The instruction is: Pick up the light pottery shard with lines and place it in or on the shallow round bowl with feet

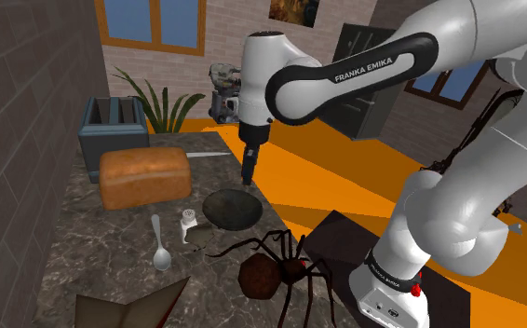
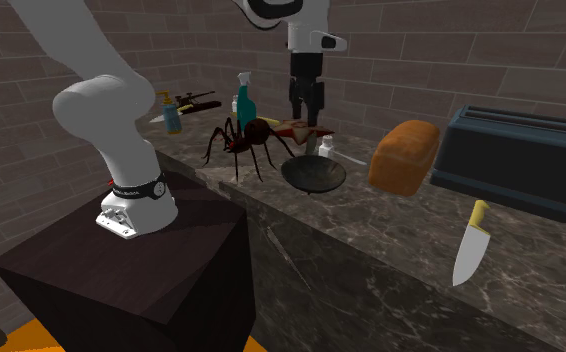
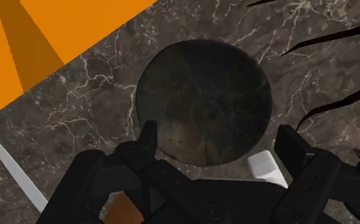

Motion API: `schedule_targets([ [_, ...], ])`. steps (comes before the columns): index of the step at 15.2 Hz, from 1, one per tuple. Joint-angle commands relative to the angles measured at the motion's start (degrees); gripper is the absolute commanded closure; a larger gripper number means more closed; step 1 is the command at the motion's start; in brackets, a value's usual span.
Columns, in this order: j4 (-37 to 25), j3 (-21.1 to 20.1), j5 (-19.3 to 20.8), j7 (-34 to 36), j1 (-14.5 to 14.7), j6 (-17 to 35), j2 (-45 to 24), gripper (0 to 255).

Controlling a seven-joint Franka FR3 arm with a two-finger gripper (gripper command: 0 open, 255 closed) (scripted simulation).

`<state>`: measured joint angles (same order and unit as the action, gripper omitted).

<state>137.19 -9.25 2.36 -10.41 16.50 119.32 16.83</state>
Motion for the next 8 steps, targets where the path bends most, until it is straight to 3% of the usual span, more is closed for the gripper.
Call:
schedule_targets([
  [1,-0.4,-1.1,0.1,-1.5,1.3,2.6,-2.9,0],
  [8,-2.0,-5.4,1.4,-5.7,5.6,9.9,-12.0,0],
])
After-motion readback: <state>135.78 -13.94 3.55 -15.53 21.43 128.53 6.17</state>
